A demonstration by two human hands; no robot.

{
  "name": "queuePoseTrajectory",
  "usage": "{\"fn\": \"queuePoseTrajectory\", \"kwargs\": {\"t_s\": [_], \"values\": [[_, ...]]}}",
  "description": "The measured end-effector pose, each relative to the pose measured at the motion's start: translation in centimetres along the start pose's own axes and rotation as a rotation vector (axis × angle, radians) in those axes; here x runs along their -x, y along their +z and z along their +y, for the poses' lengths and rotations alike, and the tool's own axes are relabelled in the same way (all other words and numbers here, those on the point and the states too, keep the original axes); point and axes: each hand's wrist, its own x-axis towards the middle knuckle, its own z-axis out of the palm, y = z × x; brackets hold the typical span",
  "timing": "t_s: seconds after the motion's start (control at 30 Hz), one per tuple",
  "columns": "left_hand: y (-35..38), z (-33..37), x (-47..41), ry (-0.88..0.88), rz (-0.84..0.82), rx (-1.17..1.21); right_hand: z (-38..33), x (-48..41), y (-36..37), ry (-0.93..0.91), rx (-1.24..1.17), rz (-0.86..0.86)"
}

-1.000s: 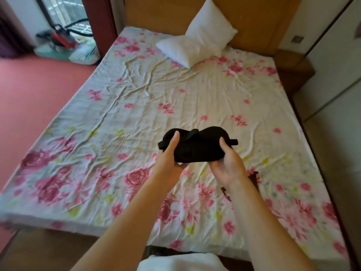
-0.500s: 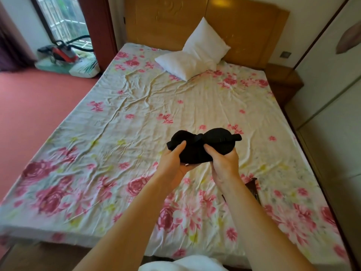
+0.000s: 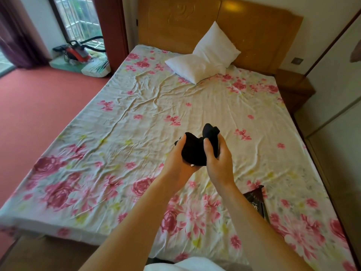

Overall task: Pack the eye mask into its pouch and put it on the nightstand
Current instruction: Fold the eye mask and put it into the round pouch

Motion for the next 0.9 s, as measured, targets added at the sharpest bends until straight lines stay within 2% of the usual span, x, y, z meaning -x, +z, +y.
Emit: {"fn": "queuePoseTrajectory", "kwargs": {"t_s": [0.13,0.37,0.73,0.9], "values": [[0.0,0.5,-0.1,-0.001,-0.013,0.031,-0.4,-0.4,0.6,-0.053,0.038,0.012],[0.5,0.7,-0.3,0.022,-0.015,0.089,-0.9,-0.3,1.5,-0.19,0.146,-0.108],[1.1,1.2,-0.4,0.049,0.042,0.211,-0.3,-0.4,2.6,-0.247,0.275,-0.215],[0.9,1.5,0.1,0.042,0.057,0.108,0.1,0.0,3.0,-0.272,0.39,-0.351]]}}
